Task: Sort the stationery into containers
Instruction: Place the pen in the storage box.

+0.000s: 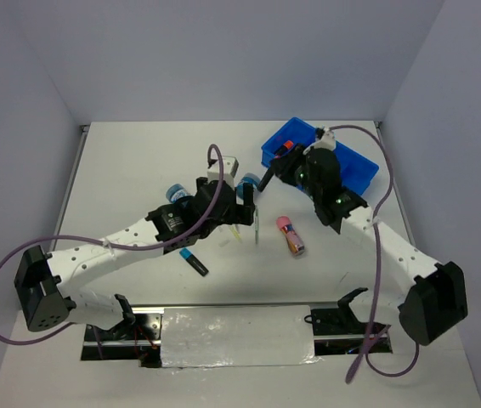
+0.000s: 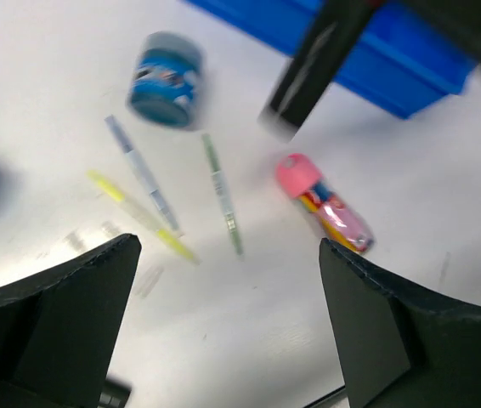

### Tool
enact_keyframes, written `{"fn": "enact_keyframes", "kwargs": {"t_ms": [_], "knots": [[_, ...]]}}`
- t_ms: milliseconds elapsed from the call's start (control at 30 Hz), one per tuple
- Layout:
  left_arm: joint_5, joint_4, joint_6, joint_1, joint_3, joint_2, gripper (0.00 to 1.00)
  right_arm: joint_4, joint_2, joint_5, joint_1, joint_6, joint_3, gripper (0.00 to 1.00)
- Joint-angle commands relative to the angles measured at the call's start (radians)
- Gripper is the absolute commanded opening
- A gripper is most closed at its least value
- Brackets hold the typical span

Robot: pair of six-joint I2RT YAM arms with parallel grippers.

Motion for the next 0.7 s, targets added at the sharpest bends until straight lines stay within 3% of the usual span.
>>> {"fn": "enact_keyframes", "kwargs": {"t_ms": [0, 233, 400, 533, 600, 667], "knots": [[-0.197, -0.304, -0.205, 0.000, 0.062, -0.005, 0.99, -0.009, 0.111, 0.138, -0.108, -0.038, 0.145, 0.01], [-0.122, -0.391, -0.237, 0.000, -0.014, -0.079, 0.99, -0.122, 0.484, 0.146, -0.276, -0.081, 0.521, 0.02], [-0.140, -0.444, -0.298, -0.006, -0.082, -0.161, 0.99, -0.220, 0.761, 0.146, -0.312, -0.069, 0.807, 0.06], [-0.142, -0.481, -0.324, -0.012, -0.116, -0.215, 0.99, -0.270, 0.889, 0.109, -0.329, -0.067, 0.938, 0.09], [-0.143, -0.507, -0.343, -0.014, -0.140, -0.244, 0.99, -0.279, 0.932, 0.077, -0.329, -0.079, 0.986, 0.12], [-0.151, -0.521, -0.373, -0.015, -0.169, -0.272, 0.99, -0.322, 0.967, 0.079, -0.329, -0.079, 1.036, 0.22]]}}
